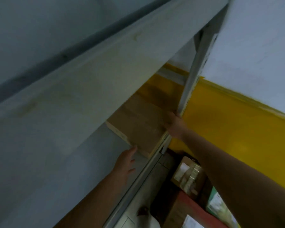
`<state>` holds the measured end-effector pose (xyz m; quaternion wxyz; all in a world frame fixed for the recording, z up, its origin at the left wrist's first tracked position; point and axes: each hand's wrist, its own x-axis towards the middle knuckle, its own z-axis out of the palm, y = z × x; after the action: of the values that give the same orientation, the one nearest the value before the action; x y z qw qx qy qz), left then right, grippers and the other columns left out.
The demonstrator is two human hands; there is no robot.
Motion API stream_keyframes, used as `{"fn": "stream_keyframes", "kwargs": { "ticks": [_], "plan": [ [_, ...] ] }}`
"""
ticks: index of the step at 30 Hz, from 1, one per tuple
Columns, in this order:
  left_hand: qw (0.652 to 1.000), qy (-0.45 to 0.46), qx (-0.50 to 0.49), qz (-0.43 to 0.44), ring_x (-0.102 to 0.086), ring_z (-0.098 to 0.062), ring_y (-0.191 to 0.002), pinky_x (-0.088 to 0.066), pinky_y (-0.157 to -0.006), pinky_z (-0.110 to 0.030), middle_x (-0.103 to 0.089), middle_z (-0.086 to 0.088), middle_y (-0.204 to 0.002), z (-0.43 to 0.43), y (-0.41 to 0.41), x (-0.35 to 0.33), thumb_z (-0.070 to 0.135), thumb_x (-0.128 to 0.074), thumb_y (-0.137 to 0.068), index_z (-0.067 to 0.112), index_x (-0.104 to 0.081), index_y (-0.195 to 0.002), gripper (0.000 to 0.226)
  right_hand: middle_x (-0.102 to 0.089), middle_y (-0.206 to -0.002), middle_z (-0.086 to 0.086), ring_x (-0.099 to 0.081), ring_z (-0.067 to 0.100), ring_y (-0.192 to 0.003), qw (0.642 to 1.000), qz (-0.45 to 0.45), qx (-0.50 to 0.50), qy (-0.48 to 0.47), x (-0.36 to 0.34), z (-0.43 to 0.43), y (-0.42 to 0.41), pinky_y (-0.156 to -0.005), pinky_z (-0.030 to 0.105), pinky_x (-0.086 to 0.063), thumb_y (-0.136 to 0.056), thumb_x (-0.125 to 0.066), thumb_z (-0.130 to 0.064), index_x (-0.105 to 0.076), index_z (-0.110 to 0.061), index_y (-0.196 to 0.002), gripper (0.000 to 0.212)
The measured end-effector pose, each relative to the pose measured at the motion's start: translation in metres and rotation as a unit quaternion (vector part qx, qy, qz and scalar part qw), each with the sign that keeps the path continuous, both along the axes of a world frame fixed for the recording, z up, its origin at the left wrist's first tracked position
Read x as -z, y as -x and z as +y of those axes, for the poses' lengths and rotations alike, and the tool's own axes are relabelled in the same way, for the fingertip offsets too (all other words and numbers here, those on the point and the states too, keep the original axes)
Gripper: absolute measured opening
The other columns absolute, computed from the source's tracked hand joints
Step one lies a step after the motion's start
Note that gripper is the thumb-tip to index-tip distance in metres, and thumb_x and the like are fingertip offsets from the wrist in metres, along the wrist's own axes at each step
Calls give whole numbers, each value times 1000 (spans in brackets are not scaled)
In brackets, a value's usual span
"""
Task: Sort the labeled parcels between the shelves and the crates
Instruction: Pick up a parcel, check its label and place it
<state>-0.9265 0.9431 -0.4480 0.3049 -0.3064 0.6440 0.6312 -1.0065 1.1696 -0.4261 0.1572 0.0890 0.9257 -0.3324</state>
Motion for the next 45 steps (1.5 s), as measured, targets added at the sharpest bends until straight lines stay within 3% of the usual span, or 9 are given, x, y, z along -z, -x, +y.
{"fn": "stream_keyframes", "kwargs": {
  "ticks": [12,16,21,24,27,29,35,41,45],
  "plan": [
    [998,-6,-36,43,-47,-26,-135,-42,-108,-43,-46,2,-152,-12,-61,-10,57,-58,-93,32,-33,-155,72,-61,-119,2,-71,27,-94,963,-82,150,210,12,-12,-99,-84,48,-60,-100,-56,-17,-46,-22,-142,44],
    [994,-37,-81,60,-61,-17,-110,-51,-79,-28,-62,3,-127,-18,-100,-36,47,-60,-95,29,-47,-143,52,-60,-126,1,-70,21,-98,953,-62,137,262,-9,-20,-165,-76,30,-61,-102,-54,-21,-41,-28,-144,44],
    [984,-50,-133,106,-67,-14,-103,-54,-77,-26,-70,8,-112,-15,-166,-72,39,-68,-92,29,-59,-130,40,-63,-127,-3,-69,17,-104,933,-20,132,333,-40,-8,-240,-91,40,-59,-101,-54,-36,-48,-40,-132,32],
    [972,-68,-178,139,-68,-18,-103,-57,-76,-28,-71,5,-111,-6,-211,-94,33,-67,-93,27,-60,-125,34,-69,-115,2,-72,21,-97,908,-7,154,390,-65,16,-281,-86,38,-59,-103,-49,-39,-57,-32,-129,28],
    [960,-138,-216,109,-66,-28,-111,-53,-97,-42,-68,-8,-120,3,-251,-107,40,-68,-89,19,-59,-127,44,-72,-100,9,-72,31,-92,878,-6,200,435,-93,42,-311,-77,39,-59,-104,-47,-37,-63,-28,-118,23],
    [954,-193,-222,62,-62,-36,-120,-49,-105,-49,-67,-18,-126,12,-271,-116,50,-68,-83,13,-62,-126,57,-71,-111,14,-69,37,-101,861,-30,213,461,-101,53,-322,-84,48,-59,-103,-49,-39,-64,-25,-116,25],
    [928,-319,-190,3,-46,-45,-138,-55,-83,-44,-55,-30,-140,46,-309,-149,66,-53,-90,5,-63,-134,76,-65,-131,14,-64,35,-119,754,-143,186,614,-115,51,-335,-108,54,-45,-99,-48,-53,-56,-24,-130,43],
    [927,-358,-105,28,-66,-42,-105,-50,-67,-36,-62,-29,-131,67,-321,-175,66,-42,-94,5,-69,-125,73,-54,-145,17,-55,38,-129,666,-152,181,708,-121,39,-334,-94,50,-51,-103,-37,-52,-45,-16,-148,58],
    [946,-318,-50,42,-65,-41,-115,-52,-73,-36,-59,-28,-137,73,-326,-185,68,-35,-95,7,-65,-132,77,-48,-149,17,-48,40,-136,632,-142,200,735,-123,33,-336,-104,55,-43,-99,-41,-61,-45,-17,-148,66]
  ]
}}
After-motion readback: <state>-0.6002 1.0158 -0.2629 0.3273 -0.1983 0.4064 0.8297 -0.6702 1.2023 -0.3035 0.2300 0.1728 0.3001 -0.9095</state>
